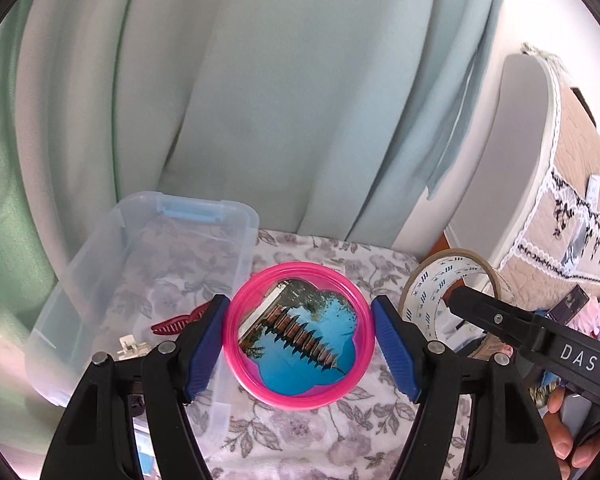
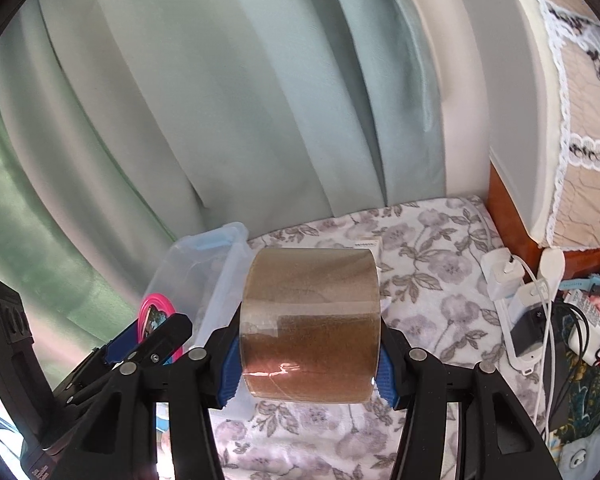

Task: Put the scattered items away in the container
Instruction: 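Lift and carry the pink compact and tape roll over the clear box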

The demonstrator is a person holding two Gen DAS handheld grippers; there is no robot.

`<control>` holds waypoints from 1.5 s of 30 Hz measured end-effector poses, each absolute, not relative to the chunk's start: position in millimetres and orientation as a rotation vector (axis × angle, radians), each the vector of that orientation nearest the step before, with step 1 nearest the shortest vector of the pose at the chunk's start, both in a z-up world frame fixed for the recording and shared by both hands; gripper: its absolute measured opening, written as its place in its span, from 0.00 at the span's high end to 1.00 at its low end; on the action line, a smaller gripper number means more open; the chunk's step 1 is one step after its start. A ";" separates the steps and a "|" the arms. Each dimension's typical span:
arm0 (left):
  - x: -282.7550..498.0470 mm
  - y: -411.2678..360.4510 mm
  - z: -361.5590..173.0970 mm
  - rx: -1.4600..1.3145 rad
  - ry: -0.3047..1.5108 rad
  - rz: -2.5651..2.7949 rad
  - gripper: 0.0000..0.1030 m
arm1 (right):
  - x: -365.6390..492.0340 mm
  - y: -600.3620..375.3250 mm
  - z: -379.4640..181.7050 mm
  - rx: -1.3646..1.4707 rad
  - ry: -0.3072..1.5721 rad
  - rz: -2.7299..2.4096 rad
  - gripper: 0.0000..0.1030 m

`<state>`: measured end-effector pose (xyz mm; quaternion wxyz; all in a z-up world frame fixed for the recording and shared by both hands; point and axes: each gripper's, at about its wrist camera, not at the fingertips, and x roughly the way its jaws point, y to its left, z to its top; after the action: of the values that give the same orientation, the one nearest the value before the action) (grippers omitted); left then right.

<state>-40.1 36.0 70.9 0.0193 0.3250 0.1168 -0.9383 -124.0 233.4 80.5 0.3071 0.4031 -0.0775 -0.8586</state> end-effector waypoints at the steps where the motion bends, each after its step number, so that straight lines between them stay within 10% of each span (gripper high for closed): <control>1: -38.5 31.3 72.7 1.001 0.372 -2.910 0.29 | -122.5 229.4 83.6 1.059 -0.200 -2.266 0.45; 45: -13.3 -118.9 64.6 0.838 0.582 -2.720 0.29 | -77.3 73.8 96.8 0.983 0.066 -2.082 0.45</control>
<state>-13.3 -118.9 64.6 0.1178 0.2865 0.1989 -0.9298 -77.3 73.8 96.8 0.4069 0.3900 0.0263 -0.8256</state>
